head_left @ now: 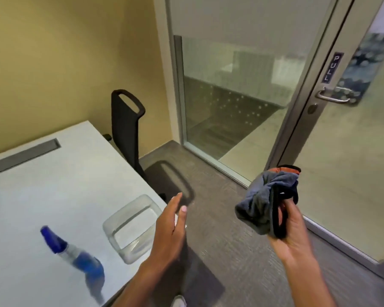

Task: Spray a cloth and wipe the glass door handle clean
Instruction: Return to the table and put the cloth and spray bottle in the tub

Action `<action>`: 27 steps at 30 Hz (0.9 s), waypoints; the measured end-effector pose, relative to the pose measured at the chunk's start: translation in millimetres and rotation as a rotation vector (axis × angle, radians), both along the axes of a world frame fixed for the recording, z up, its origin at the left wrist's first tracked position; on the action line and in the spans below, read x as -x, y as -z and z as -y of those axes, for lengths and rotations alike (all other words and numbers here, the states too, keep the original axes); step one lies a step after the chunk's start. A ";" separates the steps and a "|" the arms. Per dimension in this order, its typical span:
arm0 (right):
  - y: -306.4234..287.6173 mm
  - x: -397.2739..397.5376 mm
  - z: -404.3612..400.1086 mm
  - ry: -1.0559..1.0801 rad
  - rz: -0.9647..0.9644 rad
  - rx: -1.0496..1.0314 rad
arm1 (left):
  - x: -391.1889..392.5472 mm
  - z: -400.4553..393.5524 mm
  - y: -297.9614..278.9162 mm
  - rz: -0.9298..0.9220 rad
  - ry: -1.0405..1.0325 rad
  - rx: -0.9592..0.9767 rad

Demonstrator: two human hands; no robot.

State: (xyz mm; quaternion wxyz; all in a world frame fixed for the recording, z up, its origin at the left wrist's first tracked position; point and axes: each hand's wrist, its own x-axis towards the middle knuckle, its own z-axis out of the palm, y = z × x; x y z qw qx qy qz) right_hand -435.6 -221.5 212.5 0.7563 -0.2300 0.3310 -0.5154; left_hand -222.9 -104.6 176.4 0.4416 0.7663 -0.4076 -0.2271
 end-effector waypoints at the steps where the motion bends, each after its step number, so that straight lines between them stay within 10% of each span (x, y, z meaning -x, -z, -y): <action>1: 1.4 -11.4 -4.0 -0.034 -0.005 0.007 | -8.6 -8.9 3.2 -0.023 -0.049 -0.010; 16: 50.5 -228.1 -42.3 -0.240 -0.246 0.030 | -162.4 -93.7 90.8 -0.275 -0.480 -0.172; 27: 140.5 -340.3 -32.2 -0.446 -0.913 0.336 | -209.2 -71.2 151.1 -0.399 -0.475 -0.327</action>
